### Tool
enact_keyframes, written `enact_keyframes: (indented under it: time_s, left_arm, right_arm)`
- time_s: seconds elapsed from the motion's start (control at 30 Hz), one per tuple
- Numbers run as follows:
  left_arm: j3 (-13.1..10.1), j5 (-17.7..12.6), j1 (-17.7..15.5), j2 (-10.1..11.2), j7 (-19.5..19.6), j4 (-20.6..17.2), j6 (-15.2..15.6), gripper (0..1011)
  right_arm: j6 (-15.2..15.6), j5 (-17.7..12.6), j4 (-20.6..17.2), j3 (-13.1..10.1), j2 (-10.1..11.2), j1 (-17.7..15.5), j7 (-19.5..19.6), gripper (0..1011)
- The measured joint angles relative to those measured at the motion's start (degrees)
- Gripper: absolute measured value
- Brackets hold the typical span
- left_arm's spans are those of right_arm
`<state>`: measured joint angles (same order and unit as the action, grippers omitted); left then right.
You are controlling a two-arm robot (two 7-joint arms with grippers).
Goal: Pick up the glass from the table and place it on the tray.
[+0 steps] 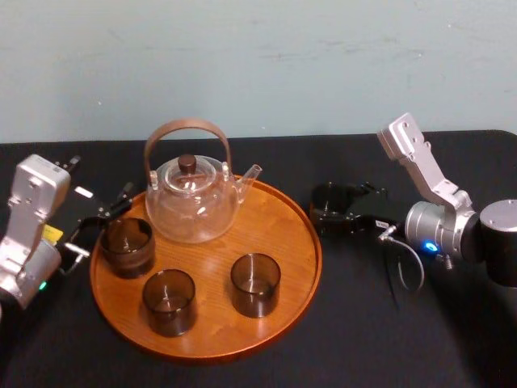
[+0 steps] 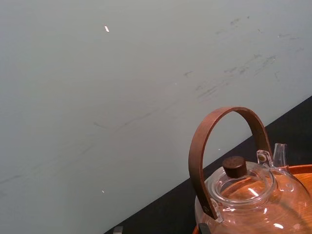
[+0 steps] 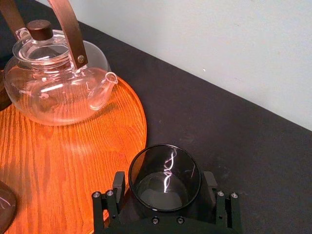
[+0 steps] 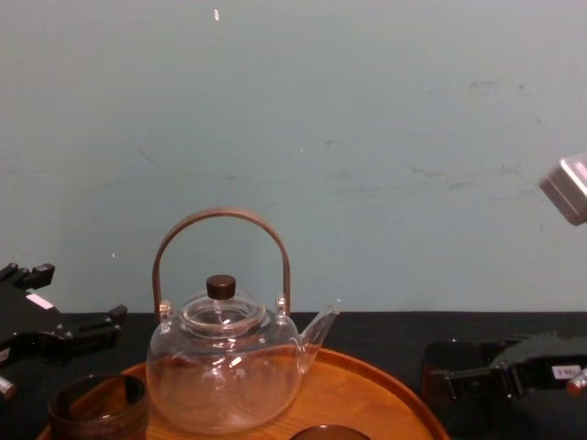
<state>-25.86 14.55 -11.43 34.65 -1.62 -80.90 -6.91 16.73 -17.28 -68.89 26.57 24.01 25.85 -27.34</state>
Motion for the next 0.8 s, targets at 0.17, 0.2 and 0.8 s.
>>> enact_keyframes:
  time_s: [0.17, 0.2, 0.8]
  left_arm:
    - [0.0, 0.0, 0.0, 0.0, 0.0, 0.0, 0.0, 1001]
    - [0.0, 0.0, 0.0, 0.0, 0.0, 0.0, 0.0, 1001]
    - [0.0, 0.0, 0.0, 0.0, 0.0, 0.0, 0.0, 1001]
  right_arm:
    - [0.0, 0.0, 0.0, 0.0, 0.0, 0.0, 0.0, 1002]
    - [0.0, 0.0, 0.0, 0.0, 0.0, 0.0, 0.0, 1002]
    - [0.0, -0.3, -0.1, -0.1, 0.0, 0.0, 0.0, 883]
